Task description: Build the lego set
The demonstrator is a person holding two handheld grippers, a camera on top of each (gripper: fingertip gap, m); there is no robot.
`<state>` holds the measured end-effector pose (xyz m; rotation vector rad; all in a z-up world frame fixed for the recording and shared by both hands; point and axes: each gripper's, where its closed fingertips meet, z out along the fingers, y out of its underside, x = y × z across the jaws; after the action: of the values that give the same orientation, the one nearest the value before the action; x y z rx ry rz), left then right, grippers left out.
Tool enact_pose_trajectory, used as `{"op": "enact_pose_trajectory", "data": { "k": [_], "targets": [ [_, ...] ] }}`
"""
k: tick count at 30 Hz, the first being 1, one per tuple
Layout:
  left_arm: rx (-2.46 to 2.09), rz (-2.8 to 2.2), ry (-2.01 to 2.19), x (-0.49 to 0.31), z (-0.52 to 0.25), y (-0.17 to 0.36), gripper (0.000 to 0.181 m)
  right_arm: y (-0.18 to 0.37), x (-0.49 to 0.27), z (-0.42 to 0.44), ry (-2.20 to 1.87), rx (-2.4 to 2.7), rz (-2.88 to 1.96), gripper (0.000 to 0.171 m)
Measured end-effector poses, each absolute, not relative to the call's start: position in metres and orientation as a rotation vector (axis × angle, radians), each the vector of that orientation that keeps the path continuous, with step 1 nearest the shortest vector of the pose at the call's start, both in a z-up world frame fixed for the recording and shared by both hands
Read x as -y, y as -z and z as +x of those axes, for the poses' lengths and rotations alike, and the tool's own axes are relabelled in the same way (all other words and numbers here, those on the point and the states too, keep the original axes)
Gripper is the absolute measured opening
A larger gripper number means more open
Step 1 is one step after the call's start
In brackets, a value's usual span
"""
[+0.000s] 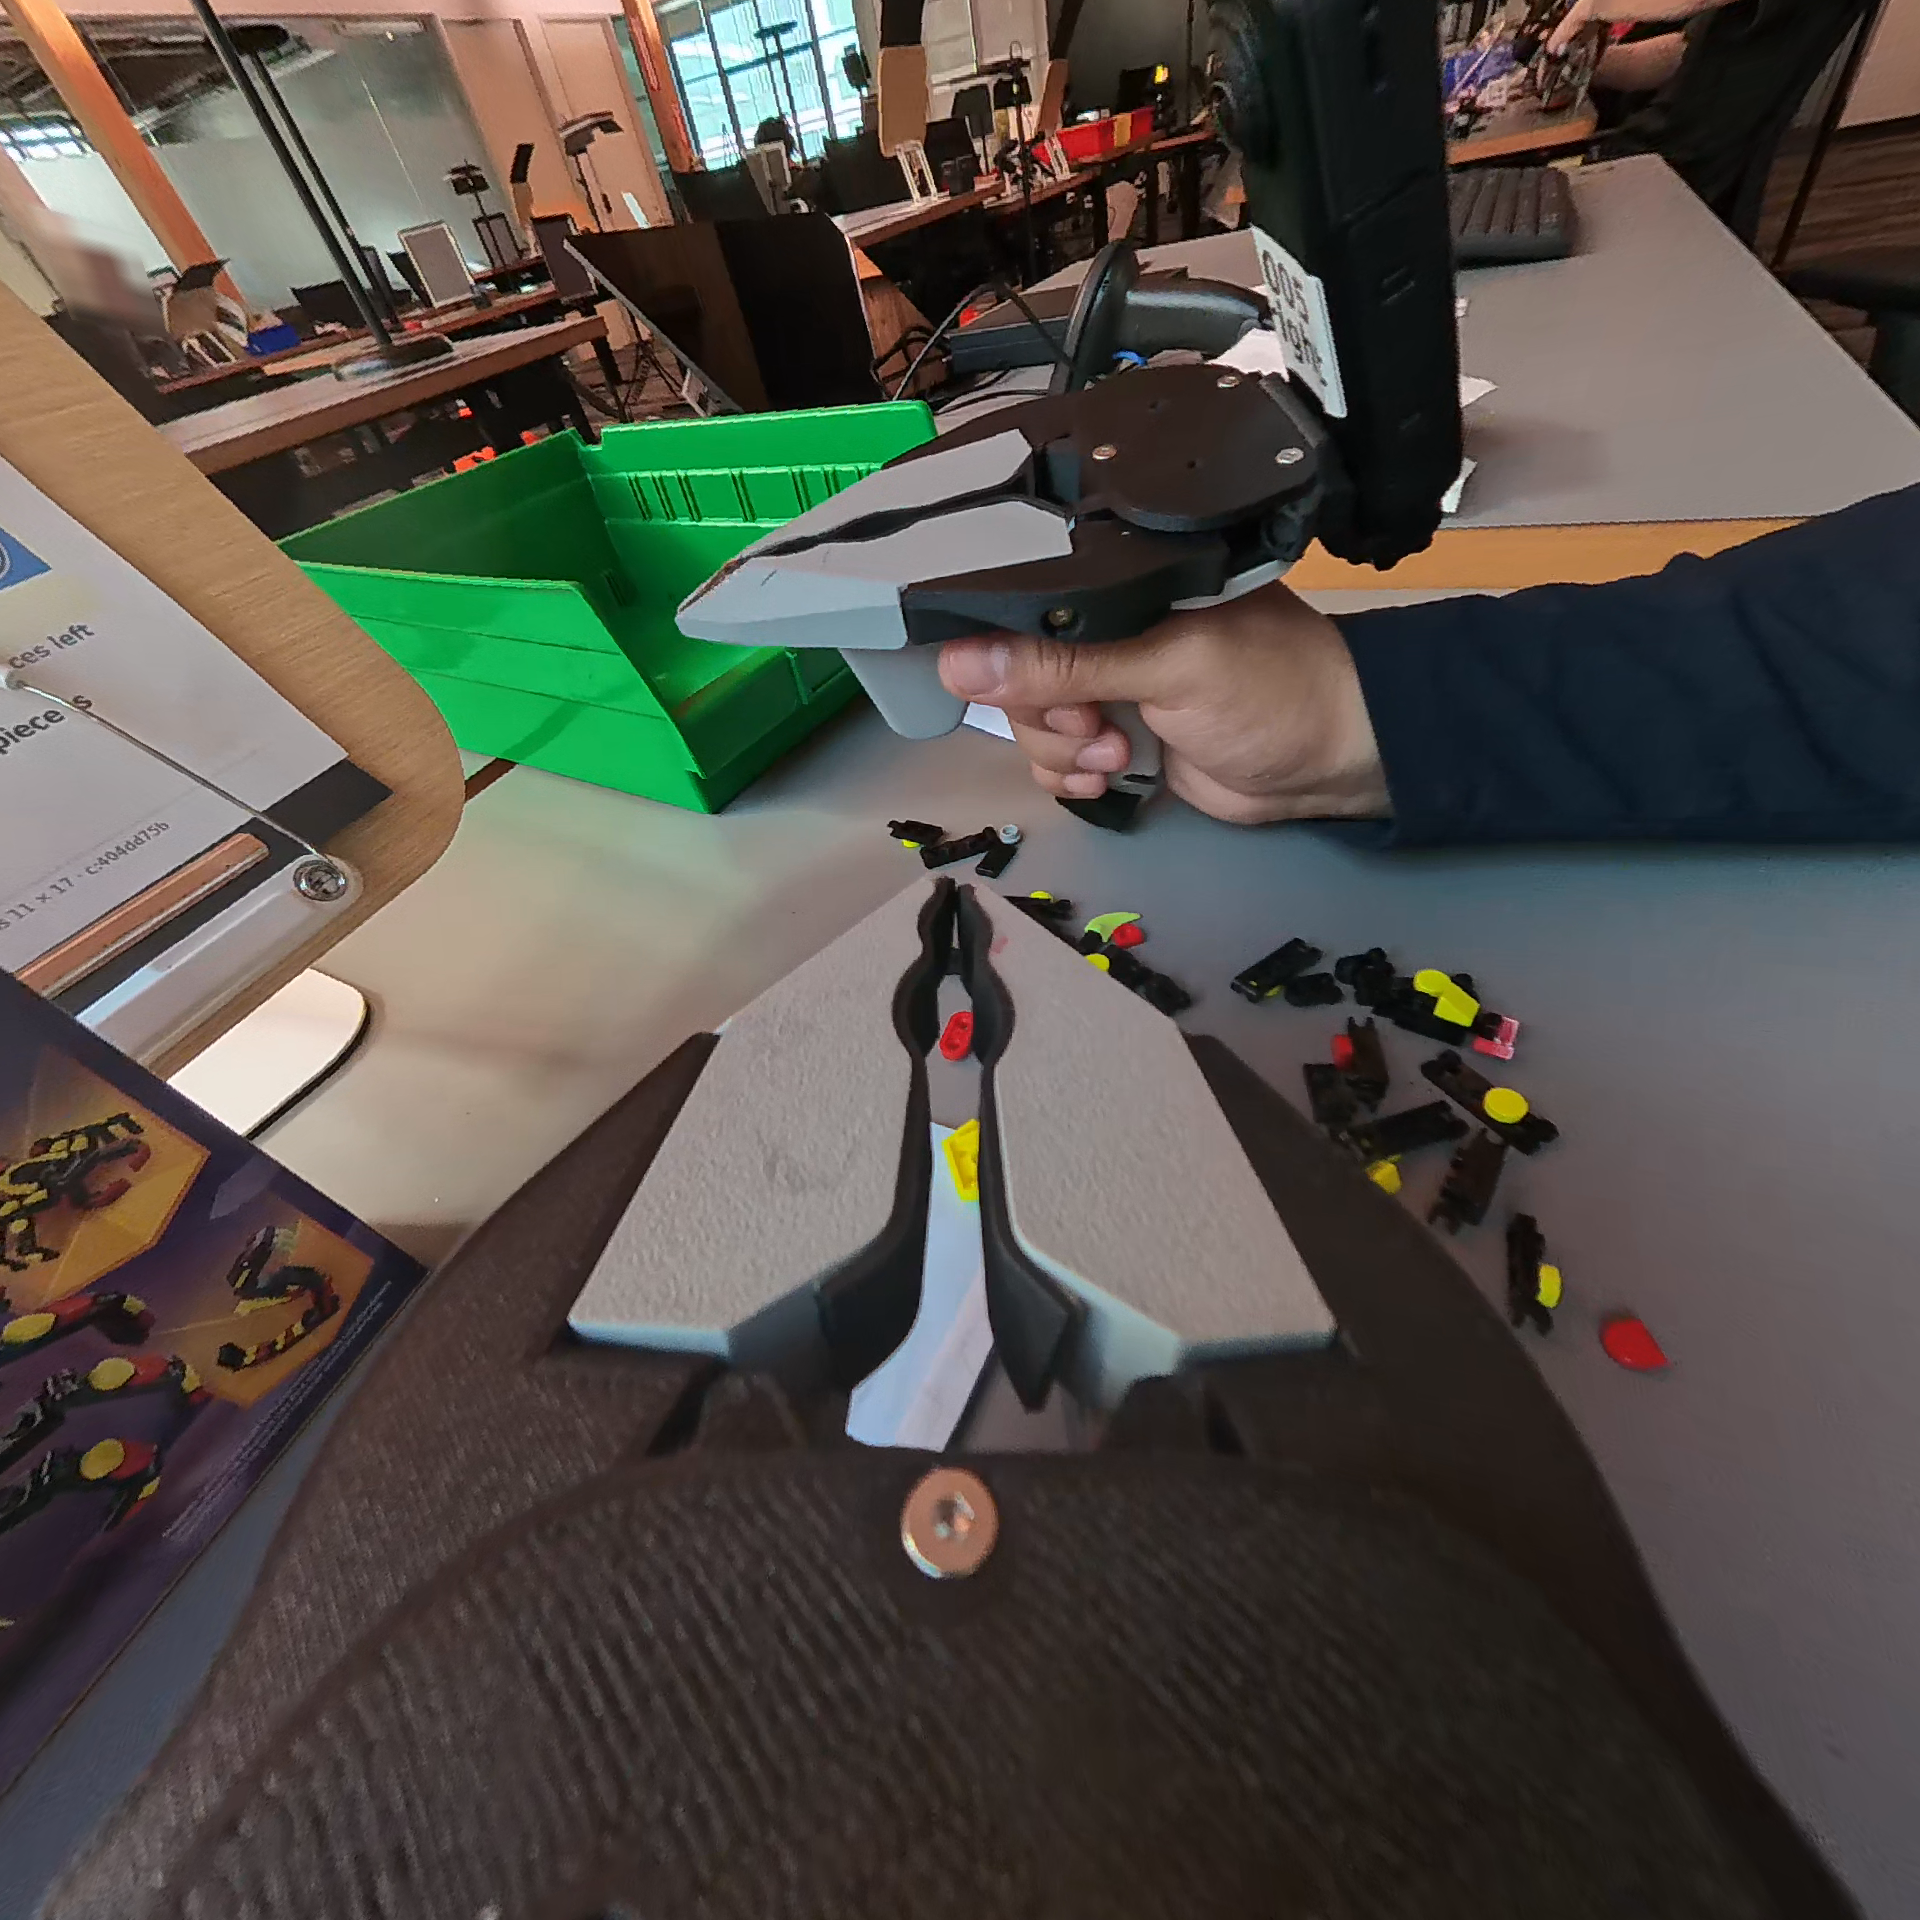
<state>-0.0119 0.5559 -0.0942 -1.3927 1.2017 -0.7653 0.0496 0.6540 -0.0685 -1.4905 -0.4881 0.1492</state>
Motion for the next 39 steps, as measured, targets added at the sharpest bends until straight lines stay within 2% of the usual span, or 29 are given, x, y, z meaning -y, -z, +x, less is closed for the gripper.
{"op": "enact_pose_trajectory", "data": {
  "k": [29,35,39],
  "targets": [
    [-1.205,-1.389,0.755,-0.556,-0.012,0.095,0.000,0.073,-0.658,0.042,-0.204,0.509,-1.521,0.000],
    [-1.221,-1.316,0.885,-0.547,0.006,0.086,0.000,0.072,-0.664,0.043,-0.222,0.488,-1.524,0.000],
    [-1.271,-1.293,0.830,-0.547,0.020,0.091,0.000,0.070,-0.663,0.046,-0.246,0.465,-1.508,0.000]
  ]
}}
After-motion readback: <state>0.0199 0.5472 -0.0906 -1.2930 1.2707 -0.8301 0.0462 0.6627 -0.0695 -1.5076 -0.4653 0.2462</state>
